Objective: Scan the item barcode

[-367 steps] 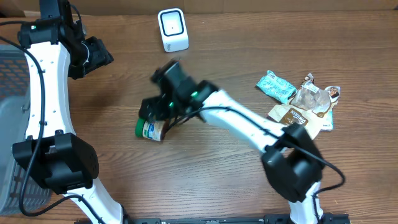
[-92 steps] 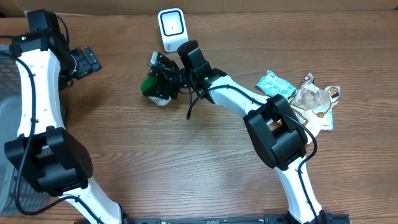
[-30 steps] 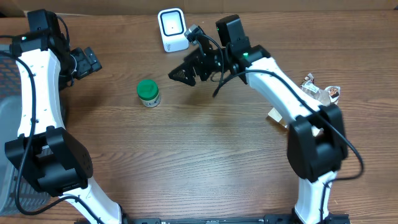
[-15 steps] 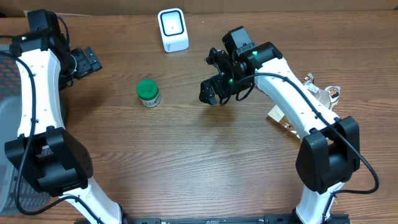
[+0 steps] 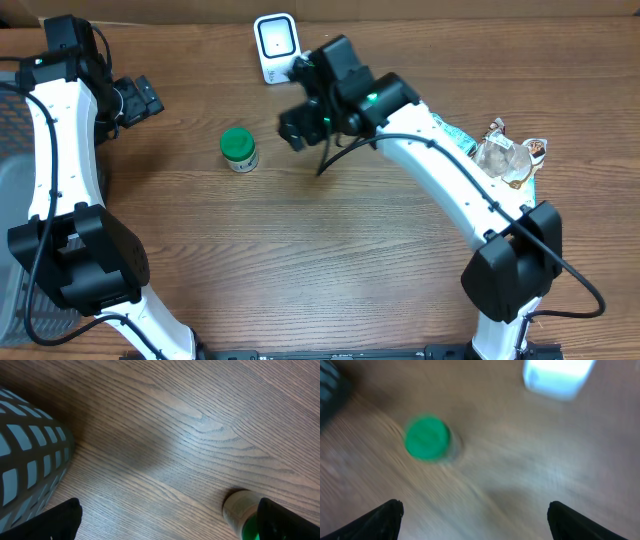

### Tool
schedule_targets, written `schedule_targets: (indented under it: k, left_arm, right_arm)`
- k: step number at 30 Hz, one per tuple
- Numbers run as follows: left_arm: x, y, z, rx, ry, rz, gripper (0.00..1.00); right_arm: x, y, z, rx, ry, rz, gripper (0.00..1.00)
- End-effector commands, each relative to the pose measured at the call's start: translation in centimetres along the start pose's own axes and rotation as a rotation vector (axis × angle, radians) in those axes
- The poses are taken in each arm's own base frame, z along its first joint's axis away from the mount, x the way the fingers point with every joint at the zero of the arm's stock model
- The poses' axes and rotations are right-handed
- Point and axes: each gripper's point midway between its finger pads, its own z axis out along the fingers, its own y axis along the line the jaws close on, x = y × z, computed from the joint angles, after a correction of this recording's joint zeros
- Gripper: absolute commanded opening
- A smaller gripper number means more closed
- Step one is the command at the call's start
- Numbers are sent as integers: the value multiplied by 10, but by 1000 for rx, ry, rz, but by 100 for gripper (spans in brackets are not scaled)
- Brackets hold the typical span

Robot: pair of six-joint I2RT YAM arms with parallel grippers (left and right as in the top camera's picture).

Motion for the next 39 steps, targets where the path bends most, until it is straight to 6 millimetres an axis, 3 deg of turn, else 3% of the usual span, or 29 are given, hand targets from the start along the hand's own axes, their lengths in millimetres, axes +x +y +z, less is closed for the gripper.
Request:
schedule_targets:
  k: [1,6,12,19,26,33,39]
  left_arm:
    - [1,-1,4,-10,5,4,100]
    - [2,-1,4,-10,5,4,99]
    - [2,-1,4,-10,5,4,99]
    - [2,-1,4,-10,5,4,100]
    - [1,-1,4,-10,5,4,100]
    - [2,-1,4,-10,5,4,100]
    - [1,-1,4,-10,5,4,100]
  right_arm:
    - [-30,17,-13,28,-108,-60,92]
    - [-39,43,17,-7,-154,-196,93]
    - [-29,55,68,-22,-139,-305,95]
    - [-13,64,108,-95,-111,-311,96]
    - [3,77,128,-197,-81,-310,96]
    - [14,76,145,-209,-56,-302,95]
    - [10,76,147,-209,-76,-306,90]
